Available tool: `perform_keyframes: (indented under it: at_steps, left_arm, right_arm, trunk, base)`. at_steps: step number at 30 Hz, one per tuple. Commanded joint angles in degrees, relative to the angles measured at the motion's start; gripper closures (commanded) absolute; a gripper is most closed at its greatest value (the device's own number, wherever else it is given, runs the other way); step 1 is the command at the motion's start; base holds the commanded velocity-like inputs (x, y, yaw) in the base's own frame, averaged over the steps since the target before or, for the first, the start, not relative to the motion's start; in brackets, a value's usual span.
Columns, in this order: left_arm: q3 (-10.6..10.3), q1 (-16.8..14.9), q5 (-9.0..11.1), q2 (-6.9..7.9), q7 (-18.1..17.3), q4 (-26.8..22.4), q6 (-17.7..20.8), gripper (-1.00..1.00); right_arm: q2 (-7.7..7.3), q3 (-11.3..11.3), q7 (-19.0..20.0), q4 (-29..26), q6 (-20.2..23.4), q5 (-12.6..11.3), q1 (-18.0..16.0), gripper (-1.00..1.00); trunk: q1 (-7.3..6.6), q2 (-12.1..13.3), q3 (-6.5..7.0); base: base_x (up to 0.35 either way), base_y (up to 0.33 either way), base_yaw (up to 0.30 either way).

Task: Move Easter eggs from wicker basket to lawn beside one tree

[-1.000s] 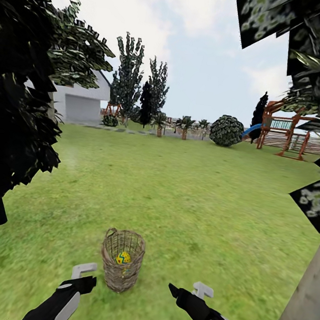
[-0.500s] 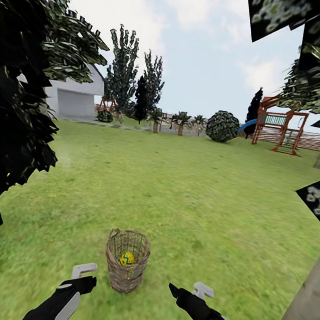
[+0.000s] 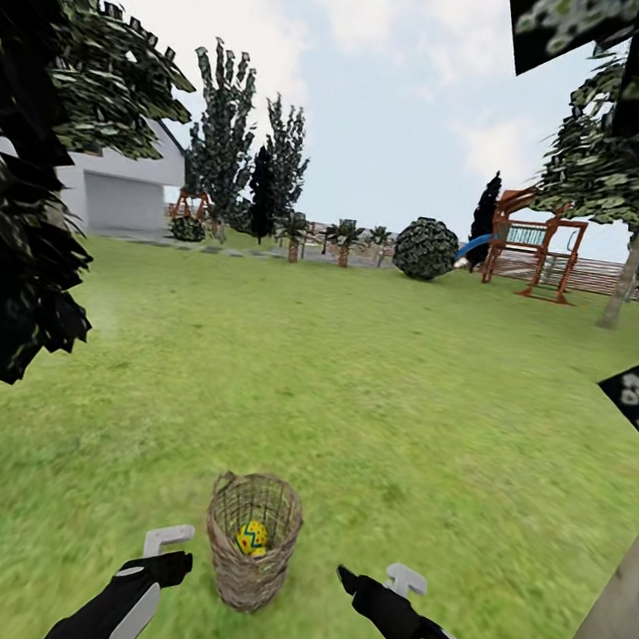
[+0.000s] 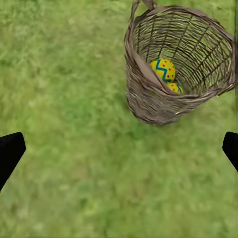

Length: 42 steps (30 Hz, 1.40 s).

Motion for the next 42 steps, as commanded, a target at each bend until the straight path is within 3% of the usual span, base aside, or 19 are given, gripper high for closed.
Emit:
perform_keyframes:
  at_steps: [1, 11, 26, 42]
  left_arm:
    - [-0.40, 0.00, 0.56, 0.07, 0.53, -0.14, 0.24, -1.00]
    - [-0.43, 0.00, 0.56, 0.07, 0.69, -0.16, 0.22, -1.00]
    - [-0.43, 0.00, 0.56, 0.07, 0.40, -0.21, 0.16, -1.00]
    - [-0.43, 0.00, 0.56, 0.07, 0.28, -0.23, 0.15, -1.00]
  right_arm:
    - [0.02, -0.05, 0.03, -0.05, 0.31, -0.33, -0.04, -1.00]
    - [0.02, -0.05, 0.03, -0.05, 0.44, -0.35, -0.04, -1.00]
    - [0.02, 0.03, 0.03, -0.05, 0.39, -0.31, -0.04, -1.00]
    - [0.02, 0.03, 0.03, -0.05, 0.55, -0.02, -0.04, -1.00]
  trunk:
    - [0.03, -0.05, -0.08]
    - [0.03, -0.05, -0.08]
    - [0.03, -0.05, -0.08]
    - [0.03, -0.05, -0.51]
  base:
    - [0.250, 0.242, -0.270]
    - [0.247, 0.194, -0.288]
    - [0.143, 0.018, -0.287]
    - [0.005, 0.000, -0.041]
